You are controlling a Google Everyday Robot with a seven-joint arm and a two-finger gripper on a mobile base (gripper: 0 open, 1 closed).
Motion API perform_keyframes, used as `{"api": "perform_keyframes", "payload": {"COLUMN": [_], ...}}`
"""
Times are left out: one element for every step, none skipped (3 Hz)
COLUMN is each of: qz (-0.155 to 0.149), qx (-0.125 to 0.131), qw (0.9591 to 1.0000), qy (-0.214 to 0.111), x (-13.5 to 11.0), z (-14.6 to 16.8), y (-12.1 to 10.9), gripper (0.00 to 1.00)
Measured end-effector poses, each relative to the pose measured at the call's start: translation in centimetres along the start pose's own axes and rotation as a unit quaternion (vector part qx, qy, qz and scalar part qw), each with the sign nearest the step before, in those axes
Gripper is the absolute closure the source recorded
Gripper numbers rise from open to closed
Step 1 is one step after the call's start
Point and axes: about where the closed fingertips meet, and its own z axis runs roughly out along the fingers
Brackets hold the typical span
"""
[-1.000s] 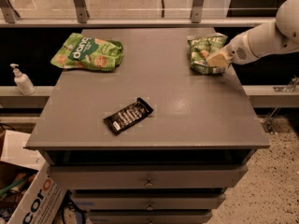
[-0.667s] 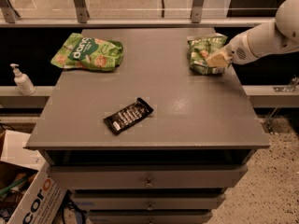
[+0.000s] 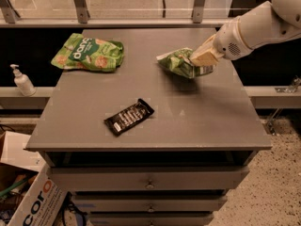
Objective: Move green jalapeno chip bag near rxbar chocolate
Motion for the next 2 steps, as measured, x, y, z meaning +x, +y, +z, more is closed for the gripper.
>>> {"api": "perform_keyframes", "payload": {"qz": [0.000,-0.009], "qx": [0.000,-0.022], "qw": [1.0000,0.9997], "qy": [0.000,0.002], "x": [0.0,0.8], "z": [0.0,0.1], "y": [0.0,1.2], "gripper": [1.00,1.00]}}
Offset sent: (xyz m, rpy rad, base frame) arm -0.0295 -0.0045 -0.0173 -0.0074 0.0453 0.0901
